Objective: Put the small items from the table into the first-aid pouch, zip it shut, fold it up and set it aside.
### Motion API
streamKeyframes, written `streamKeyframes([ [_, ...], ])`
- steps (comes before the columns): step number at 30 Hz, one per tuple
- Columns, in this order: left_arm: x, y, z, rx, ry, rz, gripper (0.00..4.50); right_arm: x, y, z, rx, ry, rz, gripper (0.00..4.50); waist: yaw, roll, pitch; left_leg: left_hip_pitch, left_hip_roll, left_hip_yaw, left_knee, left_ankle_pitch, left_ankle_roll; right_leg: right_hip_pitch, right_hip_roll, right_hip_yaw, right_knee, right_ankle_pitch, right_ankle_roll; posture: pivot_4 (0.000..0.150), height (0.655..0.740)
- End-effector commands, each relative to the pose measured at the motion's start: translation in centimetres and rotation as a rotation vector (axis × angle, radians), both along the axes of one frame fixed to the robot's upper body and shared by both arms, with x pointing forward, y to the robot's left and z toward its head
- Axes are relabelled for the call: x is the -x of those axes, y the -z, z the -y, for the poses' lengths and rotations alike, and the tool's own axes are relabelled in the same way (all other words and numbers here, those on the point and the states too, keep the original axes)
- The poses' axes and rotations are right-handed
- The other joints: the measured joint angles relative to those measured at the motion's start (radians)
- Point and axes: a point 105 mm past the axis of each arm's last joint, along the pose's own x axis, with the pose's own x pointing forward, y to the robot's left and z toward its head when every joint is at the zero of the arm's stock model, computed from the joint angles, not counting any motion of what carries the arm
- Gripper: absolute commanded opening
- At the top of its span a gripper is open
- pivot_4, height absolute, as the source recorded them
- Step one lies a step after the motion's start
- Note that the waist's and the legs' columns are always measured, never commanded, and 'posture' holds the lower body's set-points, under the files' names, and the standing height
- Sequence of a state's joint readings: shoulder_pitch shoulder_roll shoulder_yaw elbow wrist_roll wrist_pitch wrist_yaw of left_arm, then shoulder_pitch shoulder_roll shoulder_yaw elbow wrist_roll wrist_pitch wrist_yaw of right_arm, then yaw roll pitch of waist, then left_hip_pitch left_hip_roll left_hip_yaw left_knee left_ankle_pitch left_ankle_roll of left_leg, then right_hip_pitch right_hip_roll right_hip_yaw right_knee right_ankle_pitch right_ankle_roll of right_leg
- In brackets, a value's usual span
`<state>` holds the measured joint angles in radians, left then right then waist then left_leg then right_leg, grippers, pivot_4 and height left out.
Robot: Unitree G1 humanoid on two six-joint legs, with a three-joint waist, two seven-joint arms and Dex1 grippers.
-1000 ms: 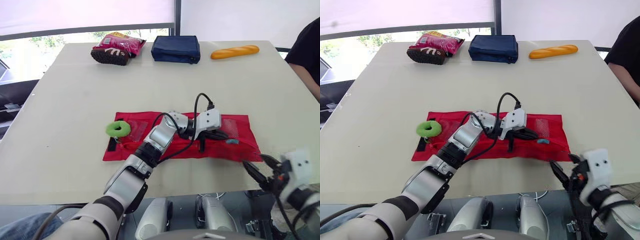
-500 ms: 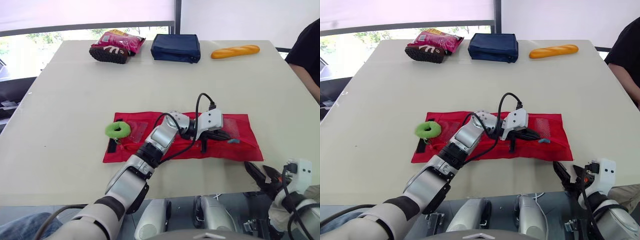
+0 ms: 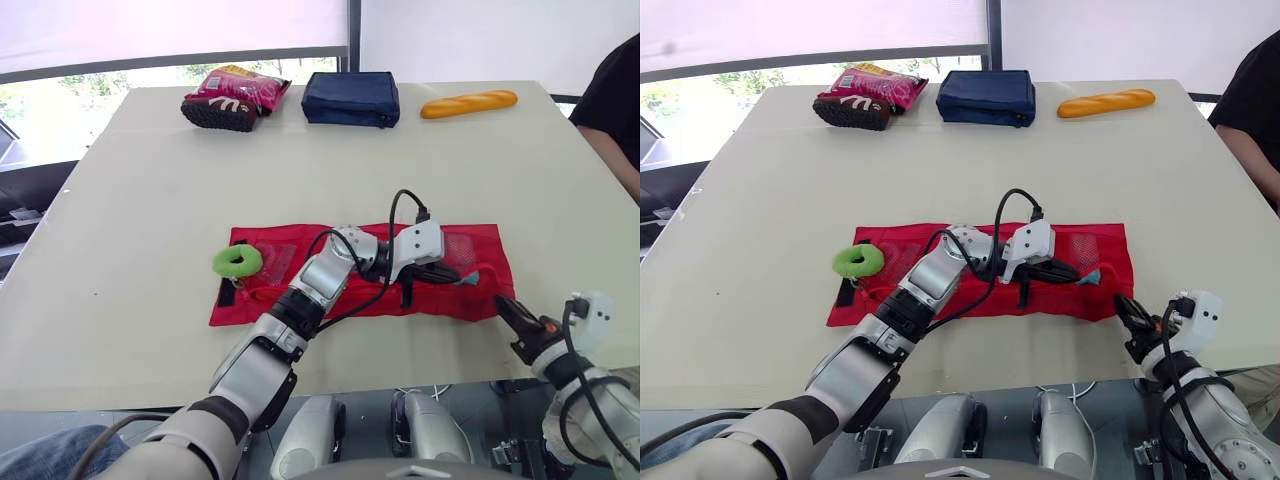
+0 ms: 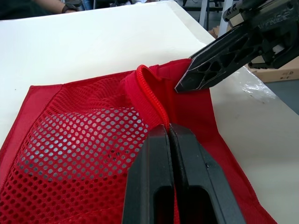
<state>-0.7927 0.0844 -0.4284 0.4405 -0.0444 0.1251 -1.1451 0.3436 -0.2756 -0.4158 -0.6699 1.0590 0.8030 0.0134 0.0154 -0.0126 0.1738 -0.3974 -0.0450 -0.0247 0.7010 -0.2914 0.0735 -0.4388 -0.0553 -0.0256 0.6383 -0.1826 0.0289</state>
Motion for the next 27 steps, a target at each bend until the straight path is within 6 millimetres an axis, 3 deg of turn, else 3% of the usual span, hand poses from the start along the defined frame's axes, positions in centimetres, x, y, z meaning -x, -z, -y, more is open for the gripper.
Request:
streamKeyframes([
  [1, 0.1, -1.7, 0.2, 0.064, 0.006, 0.024, 0.0, 0.1, -1.0, 0.5, 0.023, 0.009, 0.042, 0.04, 0.0, 0.0, 0.0, 0.0, 0.0, 0.0, 0.0, 0.0, 0.0, 0.0, 0.0, 0.0, 0.0, 0.0, 0.0, 0.15, 0.7397],
  [3, 0.2, -2.1, 0.0, 0.08, 0.007, -0.022, 0.0, 0.1, -0.9, 0.8, 0.061, 0.007, 0.036, 0.04, 0.0, 0.0, 0.0, 0.0, 0.0, 0.0, 0.0, 0.0, 0.0, 0.0, 0.0, 0.0, 0.0, 0.0, 0.0, 0.15, 0.7397],
  [6, 0.7, -3.1, -0.6, 0.117, 0.031, -0.048, 0.89, 0.3, -1.0, 1.2, 0.08, 0.009, 0.036, 0.0, 0.0, 0.0, 0.0, 0.0, 0.0, 0.0, 0.0, 0.0, 0.0, 0.0, 0.0, 0.0, 0.0, 0.0, 0.0, 0.15, 0.7397],
  [9, 1.0, -4.5, -2.1, 0.172, 0.044, -0.032, 2.34, 0.6, -1.2, 2.7, 0.122, 0.025, 0.031, 0.0, 0.0, 0.001, 0.0, 0.0, 0.0, 0.0, 0.0, 0.0, 0.0, 0.0, 0.0, 0.0, 0.0, 0.0, 0.0, 0.15, 0.7397],
  [13, 2.3, -5.7, -5.6, 0.204, 0.071, -0.044, 4.33, 1.4, -1.2, 6.1, 0.184, 0.084, -0.004, 0.0, -0.001, 0.002, -0.001, 0.0, 0.0, 0.001, 0.0, 0.0, 0.0, 0.0, 0.0, 0.001, 0.0, 0.0, 0.0, 0.15, 0.7397],
  [15, 2.7, -5.8, -7.0, 0.19, 0.063, -0.047, 4.48, 1.7, -1.2, 7.4, 0.207, 0.101, -0.019, 0.0, 0.001, 0.003, -0.001, 0.0, 0.001, 0.0, 0.0, 0.0, 0.0, 0.0, 0.0, 0.001, 0.0, 0.0, 0.0, 0.15, 0.7397],
  [19, 3.5, -5.8, -11.7, 0.124, -0.009, -0.05, 4.48, 2.1, -1.0, 12.1, 0.323, 0.183, -0.076, 0.0, 0.0, 0.003, -0.001, 0.001, 0.001, 0.001, 0.0, 0.0, 0.0, 0.0, 0.0, 0.002, 0.0, 0.0, 0.0, 0.15, 0.7397],
  [25, 4.2, -6.1, -15.1, 0.098, -0.123, -0.055, 4.48, 2.0, -0.6, 16.6, 0.465, 0.268, -0.131, 0.0, 0.005, 0.004, -0.002, 0.001, 0.0, 0.002, 0.0, 0.0, 0.0, 0.0, -0.001, 0.002, -0.001, -0.001, -0.001, 0.15, 0.7397],
  [27, 4.2, -6.0, -15.9, 0.088, -0.167, -0.057, 4.48, 1.9, -0.7, 17.2, 0.498, 0.266, -0.129, 0.0, 0.003, 0.004, -0.002, 0.001, 0.0, 0.001, 0.0, 0.0, 0.0, 0.0, 0.0, 0.001, -0.001, -0.001, 0.0, 0.15, 0.7397],
])
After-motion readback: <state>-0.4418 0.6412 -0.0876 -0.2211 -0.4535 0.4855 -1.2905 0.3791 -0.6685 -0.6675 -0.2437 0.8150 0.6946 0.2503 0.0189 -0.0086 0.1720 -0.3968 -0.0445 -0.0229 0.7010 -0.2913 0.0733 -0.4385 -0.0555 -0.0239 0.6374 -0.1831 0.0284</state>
